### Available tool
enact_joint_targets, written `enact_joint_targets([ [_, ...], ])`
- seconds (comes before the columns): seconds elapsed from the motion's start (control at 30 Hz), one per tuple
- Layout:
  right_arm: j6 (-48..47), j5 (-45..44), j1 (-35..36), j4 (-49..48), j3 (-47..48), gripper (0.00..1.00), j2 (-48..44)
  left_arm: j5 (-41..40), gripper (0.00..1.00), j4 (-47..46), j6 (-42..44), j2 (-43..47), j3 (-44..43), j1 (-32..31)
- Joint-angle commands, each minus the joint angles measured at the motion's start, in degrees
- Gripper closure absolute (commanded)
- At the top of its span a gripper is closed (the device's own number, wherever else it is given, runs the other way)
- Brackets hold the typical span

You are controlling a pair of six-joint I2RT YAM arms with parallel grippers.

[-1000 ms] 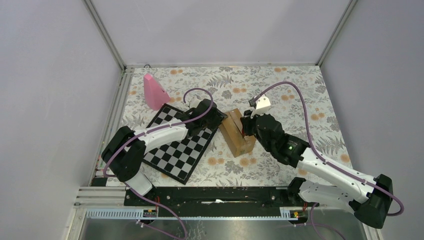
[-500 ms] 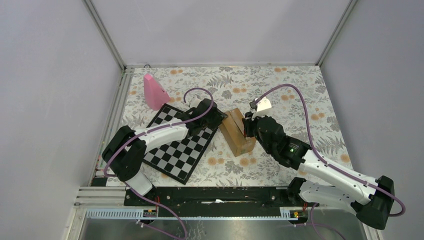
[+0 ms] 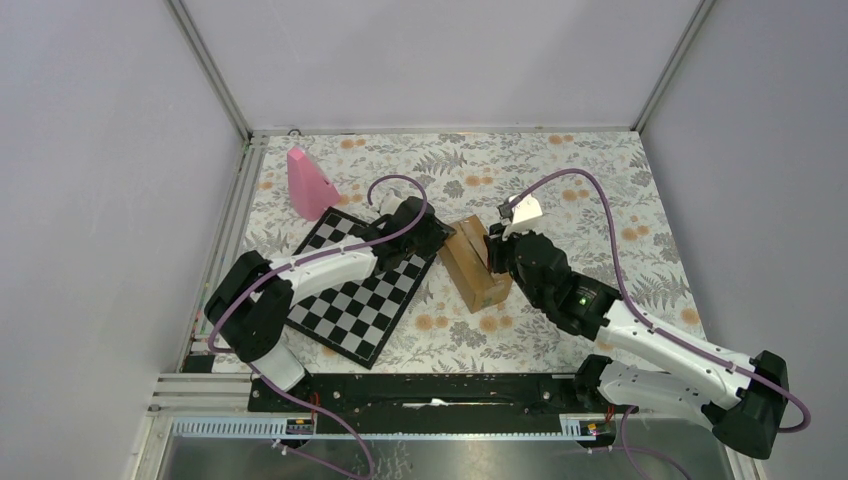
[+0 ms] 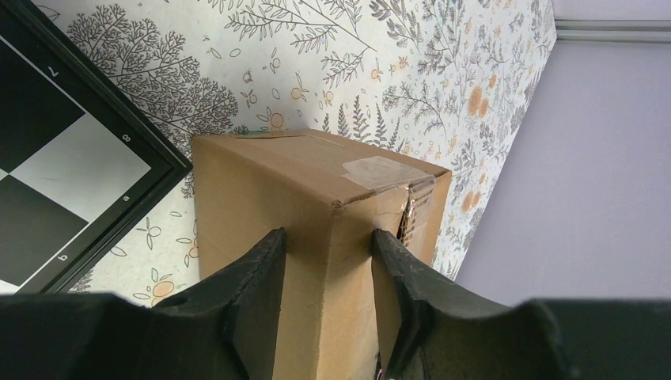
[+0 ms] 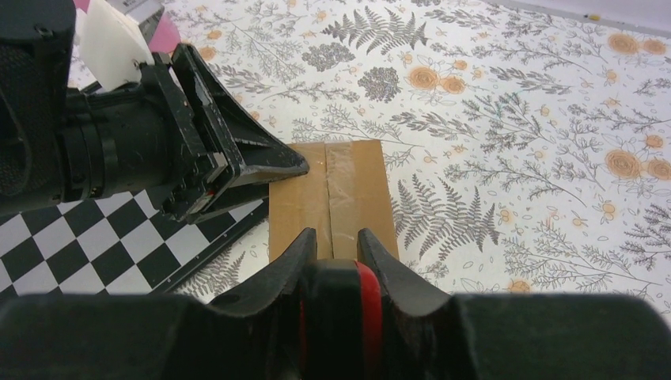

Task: Unpack the express box
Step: Cut the express box at the center of the board.

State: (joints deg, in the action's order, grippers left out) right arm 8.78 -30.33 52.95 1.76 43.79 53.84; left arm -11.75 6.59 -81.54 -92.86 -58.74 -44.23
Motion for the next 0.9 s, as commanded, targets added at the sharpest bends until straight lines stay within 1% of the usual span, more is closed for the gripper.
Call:
enact_joint_targets([
  [0.0,0.06,0.44,0.84,-2.79,-0.76,1.0,-0.66,-1.7,1.0,5.36,-0.33,-2.88,-0.15,0.11],
  [0.27,0.5,-0.17,0.97,-1.19,-1.78,1.0,-1.71,-1.7,1.0,5.43,-0.85,-3.07,0.24,0.13],
  [0.47,-1.48,-0.91,1.02,1.1,-0.65,1.0,-2.48,-1.79,1.0,5.52,-1.52,-3.26,0.56,0.21],
  [0.7,-4.28,-0.33,1.68,-1.16,-1.52,1.0,-1.51,-1.3,1.0,5.4,-1.56,-3.41,0.56,0.19],
  [0.73,-4.78,-0.3,1.91,-3.51,-1.74,1.0,-1.65,-1.34,1.0,5.48,-1.52,-3.48,0.56,0.19],
  [0.87,-5.84,0.73,2.16,-4.6,-0.2,1.0,-2.24,-1.42,1.0,5.52,-1.43,-3.45,0.57,0.24],
])
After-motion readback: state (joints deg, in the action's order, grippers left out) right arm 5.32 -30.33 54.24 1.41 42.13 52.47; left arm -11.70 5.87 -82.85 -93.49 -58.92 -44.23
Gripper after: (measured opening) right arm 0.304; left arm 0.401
